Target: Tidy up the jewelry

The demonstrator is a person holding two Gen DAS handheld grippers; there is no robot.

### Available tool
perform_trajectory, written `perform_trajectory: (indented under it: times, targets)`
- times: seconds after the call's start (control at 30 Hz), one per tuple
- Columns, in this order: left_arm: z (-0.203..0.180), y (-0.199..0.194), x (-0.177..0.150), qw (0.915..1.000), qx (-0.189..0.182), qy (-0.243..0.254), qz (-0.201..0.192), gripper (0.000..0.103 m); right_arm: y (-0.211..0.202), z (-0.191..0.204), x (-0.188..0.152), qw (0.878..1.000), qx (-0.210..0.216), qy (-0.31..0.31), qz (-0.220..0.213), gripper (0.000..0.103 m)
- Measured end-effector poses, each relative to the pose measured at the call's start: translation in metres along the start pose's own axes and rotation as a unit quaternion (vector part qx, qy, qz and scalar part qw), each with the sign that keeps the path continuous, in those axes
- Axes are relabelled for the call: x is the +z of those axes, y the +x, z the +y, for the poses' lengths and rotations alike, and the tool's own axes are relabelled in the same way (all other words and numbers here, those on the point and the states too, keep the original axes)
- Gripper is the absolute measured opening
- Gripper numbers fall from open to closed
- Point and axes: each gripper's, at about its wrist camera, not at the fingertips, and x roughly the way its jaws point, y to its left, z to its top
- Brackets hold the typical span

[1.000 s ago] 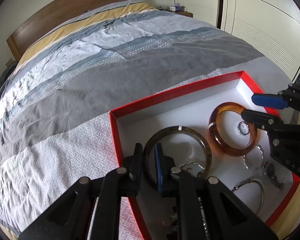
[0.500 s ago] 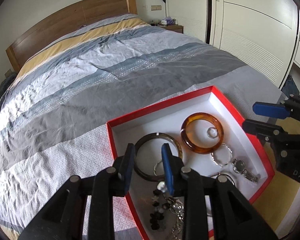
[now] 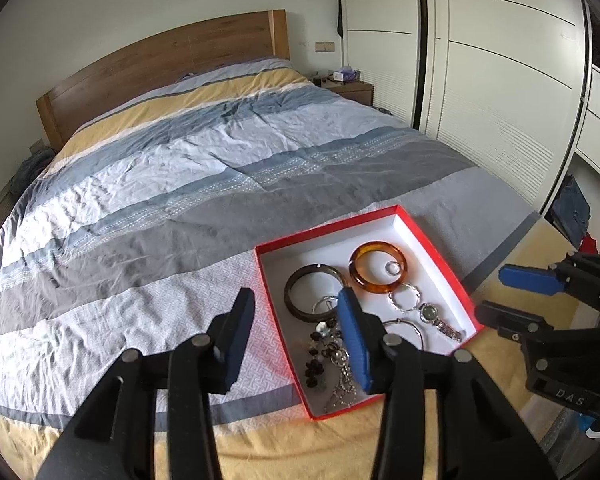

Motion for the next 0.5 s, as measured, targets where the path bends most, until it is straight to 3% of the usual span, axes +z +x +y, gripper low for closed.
perform_trajectory:
  times: [0.1,0.5]
  targets:
    - [0.003,-0.028,-0.003,0.9999,0.005,-0.001,-0.014,0.050,-0.022,0.009,-0.008,1.000,0.001,0.003,-0.006,0.043]
    - [0.015,-0.132,-0.024,0.9984,0.013,-0.010,-0.053,0.056,-0.108,0.043,-0.027,0.999,0.006,0.013,-0.043,0.053]
